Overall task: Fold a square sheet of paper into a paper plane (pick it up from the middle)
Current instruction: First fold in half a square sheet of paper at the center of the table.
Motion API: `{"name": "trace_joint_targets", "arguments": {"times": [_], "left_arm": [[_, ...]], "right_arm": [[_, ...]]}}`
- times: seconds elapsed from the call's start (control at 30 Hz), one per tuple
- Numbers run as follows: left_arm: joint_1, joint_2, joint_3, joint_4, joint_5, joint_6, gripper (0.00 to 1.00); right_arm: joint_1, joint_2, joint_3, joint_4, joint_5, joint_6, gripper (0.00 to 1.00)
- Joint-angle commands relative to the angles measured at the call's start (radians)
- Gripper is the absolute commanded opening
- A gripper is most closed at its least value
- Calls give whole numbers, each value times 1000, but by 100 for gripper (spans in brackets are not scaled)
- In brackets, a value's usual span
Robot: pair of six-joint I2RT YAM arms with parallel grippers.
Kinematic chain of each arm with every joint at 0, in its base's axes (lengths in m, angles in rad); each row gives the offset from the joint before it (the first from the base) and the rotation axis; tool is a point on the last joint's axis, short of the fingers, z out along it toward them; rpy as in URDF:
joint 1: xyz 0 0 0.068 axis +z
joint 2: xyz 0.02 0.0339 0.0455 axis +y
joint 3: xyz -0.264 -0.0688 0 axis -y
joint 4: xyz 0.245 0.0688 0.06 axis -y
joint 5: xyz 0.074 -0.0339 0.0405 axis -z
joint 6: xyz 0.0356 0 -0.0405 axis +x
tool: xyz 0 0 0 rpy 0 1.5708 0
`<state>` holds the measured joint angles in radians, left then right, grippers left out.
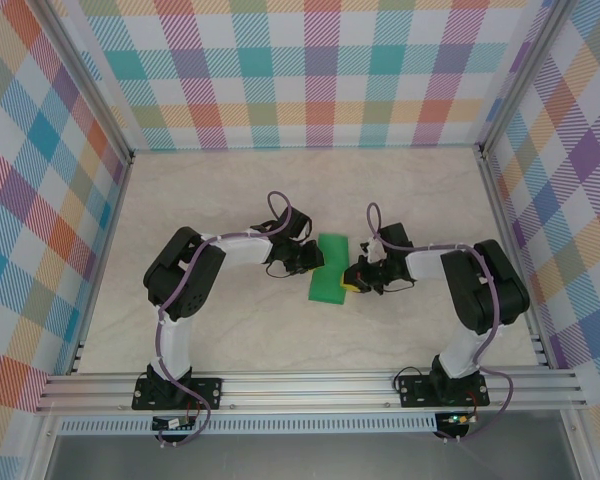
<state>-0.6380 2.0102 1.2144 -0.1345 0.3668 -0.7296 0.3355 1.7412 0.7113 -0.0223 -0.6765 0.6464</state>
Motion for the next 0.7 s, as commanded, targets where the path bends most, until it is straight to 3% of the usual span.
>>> {"name": "trace_joint_targets", "arguments": {"times": [0.0, 0.2, 0.37, 0.63, 0.67], "left_arm": [[13, 20, -35, -76, -49, 21, 15], [12, 18, -32, -79, -48, 24, 15], [12, 17, -33, -79, -49, 24, 15], [12, 16, -33, -79, -48, 24, 15], [13, 18, -33, -79, -48, 24, 15]], "right_arm": [[9, 18, -9, 12, -4, -20, 11], [8, -52, 5, -34, 13, -24, 19], [10, -118, -23, 42, -44, 28, 45], [11, -152, -98, 200, -75, 104, 100], [13, -146, -102, 225, -85, 116, 100]]}}
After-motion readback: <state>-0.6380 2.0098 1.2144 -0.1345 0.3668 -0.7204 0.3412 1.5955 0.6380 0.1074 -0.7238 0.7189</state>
